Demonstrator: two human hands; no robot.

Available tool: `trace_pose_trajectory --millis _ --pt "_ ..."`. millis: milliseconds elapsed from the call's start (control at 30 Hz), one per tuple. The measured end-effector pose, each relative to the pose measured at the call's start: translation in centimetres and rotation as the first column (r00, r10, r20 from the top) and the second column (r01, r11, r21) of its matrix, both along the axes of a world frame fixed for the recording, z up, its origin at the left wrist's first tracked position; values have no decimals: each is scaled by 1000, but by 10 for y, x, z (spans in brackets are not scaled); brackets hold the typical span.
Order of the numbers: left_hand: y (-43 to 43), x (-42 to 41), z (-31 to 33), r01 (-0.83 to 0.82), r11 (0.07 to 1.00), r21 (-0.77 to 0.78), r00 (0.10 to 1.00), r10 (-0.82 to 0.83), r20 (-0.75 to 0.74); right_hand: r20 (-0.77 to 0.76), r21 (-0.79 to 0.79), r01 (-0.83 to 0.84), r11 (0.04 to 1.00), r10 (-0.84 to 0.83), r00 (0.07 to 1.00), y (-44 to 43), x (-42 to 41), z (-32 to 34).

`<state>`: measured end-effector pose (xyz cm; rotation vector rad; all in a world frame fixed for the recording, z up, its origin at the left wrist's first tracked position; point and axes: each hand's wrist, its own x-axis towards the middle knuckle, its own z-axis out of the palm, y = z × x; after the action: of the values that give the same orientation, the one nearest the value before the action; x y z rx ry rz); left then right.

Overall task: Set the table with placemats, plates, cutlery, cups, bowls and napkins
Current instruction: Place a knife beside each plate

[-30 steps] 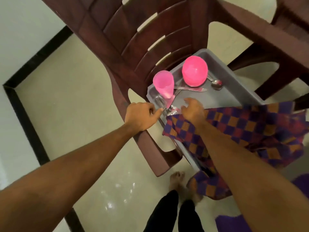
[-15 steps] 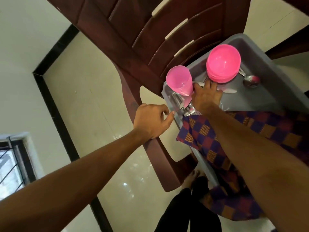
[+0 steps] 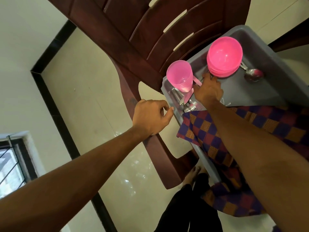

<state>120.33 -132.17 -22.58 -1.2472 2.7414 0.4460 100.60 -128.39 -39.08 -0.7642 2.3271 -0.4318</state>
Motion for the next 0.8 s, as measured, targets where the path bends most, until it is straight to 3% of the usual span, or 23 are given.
trace_pose_trajectory --millis 367,533,800 --pt "-1 3 -4 -8 1000 3 999 8 -41 -108 -41 140 989 -143 984 -13 14 -4" --pt "-1 2 -2 -7 1000 4 999 7 -38 -71 32 221 975 -218 973 -3 20 3" --pt "-3 3 -1 -10 1000 10 999 10 -39 -48 -66 16 998 -20 999 14 14 0"
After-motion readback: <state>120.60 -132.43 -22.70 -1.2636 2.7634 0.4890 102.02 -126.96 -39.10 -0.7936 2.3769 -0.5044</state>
